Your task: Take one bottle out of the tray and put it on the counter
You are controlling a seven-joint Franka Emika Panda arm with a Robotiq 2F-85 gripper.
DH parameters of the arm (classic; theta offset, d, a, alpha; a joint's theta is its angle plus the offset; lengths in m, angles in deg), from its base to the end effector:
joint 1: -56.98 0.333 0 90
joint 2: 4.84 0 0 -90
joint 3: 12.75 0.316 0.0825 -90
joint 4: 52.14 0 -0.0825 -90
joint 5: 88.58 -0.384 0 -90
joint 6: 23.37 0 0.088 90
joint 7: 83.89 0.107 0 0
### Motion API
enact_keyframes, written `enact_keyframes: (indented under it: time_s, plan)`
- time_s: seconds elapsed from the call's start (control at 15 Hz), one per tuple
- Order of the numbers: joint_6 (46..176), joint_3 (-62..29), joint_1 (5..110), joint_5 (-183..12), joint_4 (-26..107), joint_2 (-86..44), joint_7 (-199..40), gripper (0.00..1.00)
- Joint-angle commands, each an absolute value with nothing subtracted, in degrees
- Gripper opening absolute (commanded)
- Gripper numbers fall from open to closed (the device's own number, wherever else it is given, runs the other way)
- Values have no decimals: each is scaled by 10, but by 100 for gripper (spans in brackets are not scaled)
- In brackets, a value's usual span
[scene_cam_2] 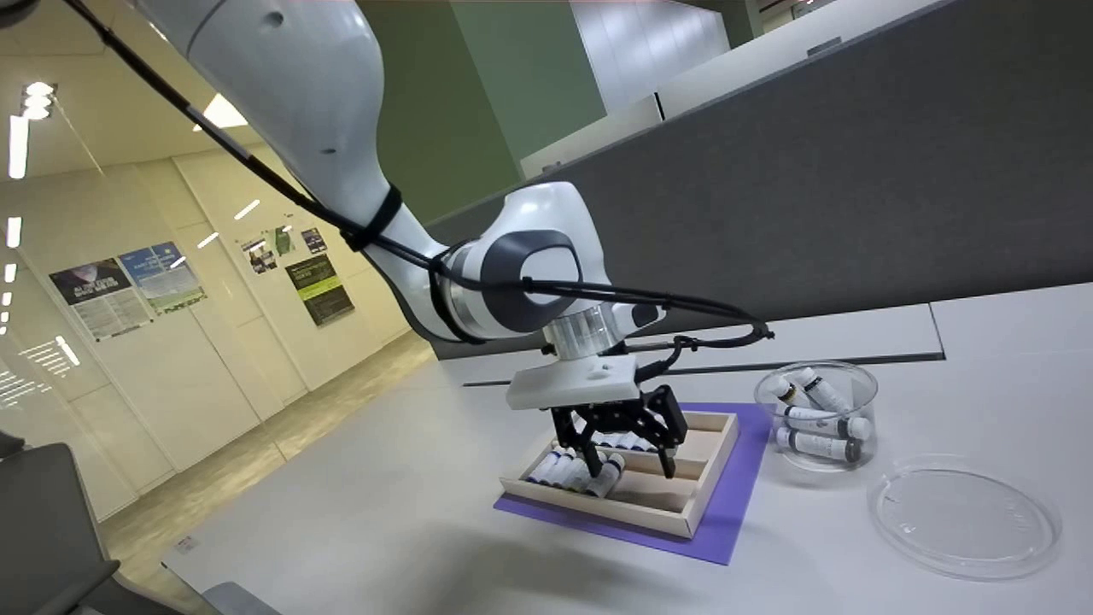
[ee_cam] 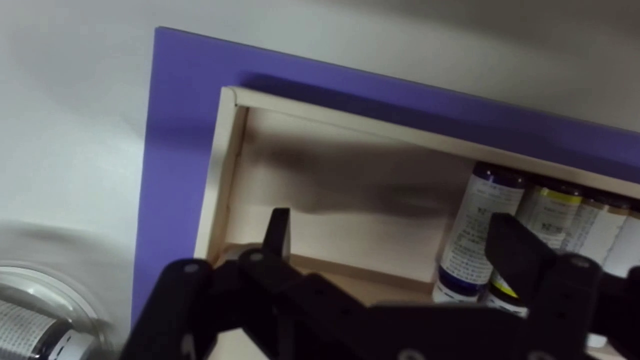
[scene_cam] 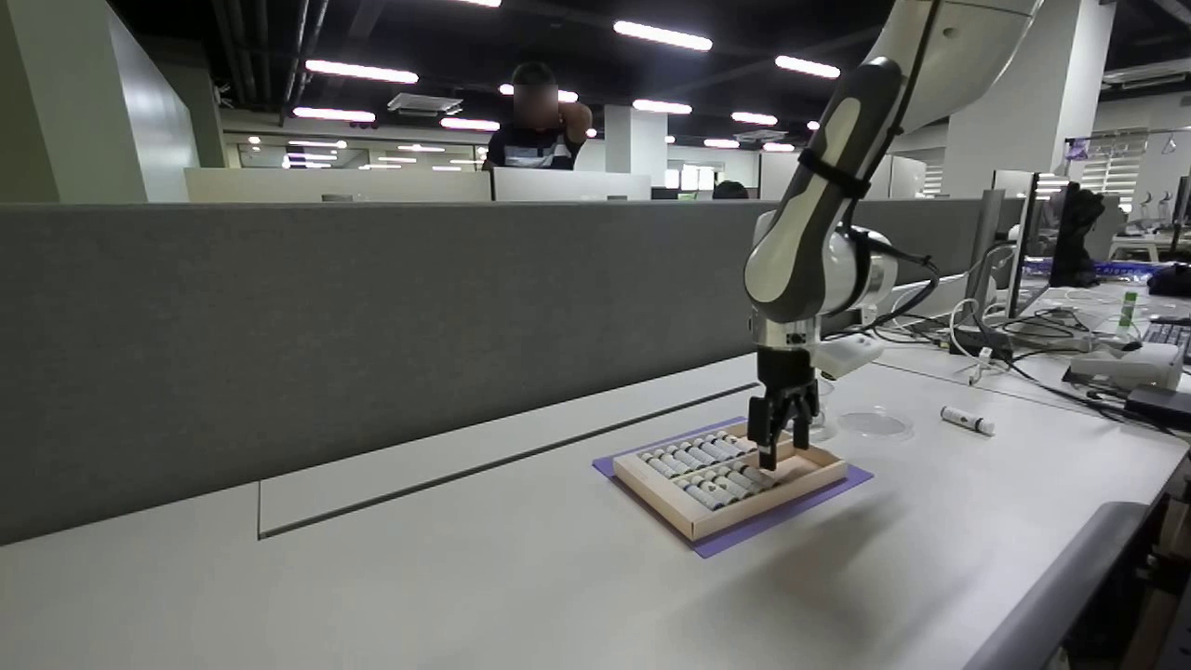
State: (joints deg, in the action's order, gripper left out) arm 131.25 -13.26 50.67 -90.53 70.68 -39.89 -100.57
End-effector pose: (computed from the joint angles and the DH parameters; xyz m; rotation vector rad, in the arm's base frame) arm 0.5478 -0.0669 0.1079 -3.1127 -0.2220 0.0838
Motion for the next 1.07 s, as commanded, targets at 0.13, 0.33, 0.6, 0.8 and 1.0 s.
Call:
enact_keyframes:
  time_s: [0.13,0.33,0.6,0.8,1.0]
  plan:
    - [1323,-129,505,-881,689,-422,-990,100]
    - [1325,-127,505,-878,689,-423,-991,100]
    - [1323,-118,502,-878,687,-424,-995,100]
    - [1322,-111,503,-879,687,-425,-996,100]
    - [1327,-109,505,-877,687,-428,-995,100]
